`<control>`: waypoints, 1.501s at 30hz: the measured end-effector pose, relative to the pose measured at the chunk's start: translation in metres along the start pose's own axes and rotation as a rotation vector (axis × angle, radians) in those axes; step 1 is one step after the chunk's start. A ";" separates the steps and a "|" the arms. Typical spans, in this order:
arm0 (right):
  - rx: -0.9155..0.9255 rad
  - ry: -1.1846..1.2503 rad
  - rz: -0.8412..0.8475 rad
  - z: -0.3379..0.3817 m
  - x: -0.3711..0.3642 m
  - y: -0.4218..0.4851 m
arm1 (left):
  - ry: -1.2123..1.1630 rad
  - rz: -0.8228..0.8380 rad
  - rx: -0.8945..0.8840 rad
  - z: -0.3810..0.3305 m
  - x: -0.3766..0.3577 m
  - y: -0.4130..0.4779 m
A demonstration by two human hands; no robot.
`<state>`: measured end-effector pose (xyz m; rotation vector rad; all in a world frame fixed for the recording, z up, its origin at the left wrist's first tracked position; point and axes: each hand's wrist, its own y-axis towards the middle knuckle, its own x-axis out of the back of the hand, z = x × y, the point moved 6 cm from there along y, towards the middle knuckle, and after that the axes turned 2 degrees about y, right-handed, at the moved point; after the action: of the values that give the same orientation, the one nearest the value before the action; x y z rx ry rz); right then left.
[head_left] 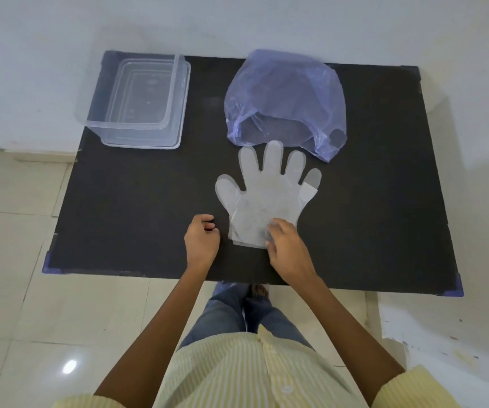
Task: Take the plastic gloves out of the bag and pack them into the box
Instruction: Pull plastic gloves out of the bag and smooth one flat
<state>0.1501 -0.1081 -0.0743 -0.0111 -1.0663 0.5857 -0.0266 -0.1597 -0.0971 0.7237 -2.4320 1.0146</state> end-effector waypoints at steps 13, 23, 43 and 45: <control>0.053 -0.075 0.040 0.033 -0.024 0.019 | 0.391 -0.023 -0.175 0.006 -0.008 0.010; 0.081 -0.157 -0.013 0.037 -0.042 0.022 | 0.378 -0.029 -0.208 0.008 -0.014 0.010; 0.127 -0.089 0.010 0.034 -0.039 0.029 | 0.418 -0.016 -0.226 0.008 -0.013 0.015; 0.157 -0.162 -0.015 0.037 -0.042 0.029 | 0.416 -0.012 -0.217 0.007 -0.012 0.016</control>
<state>0.0920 -0.1126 -0.0983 0.1841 -1.1732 0.6633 -0.0279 -0.1520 -0.1168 0.4050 -2.1260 0.7869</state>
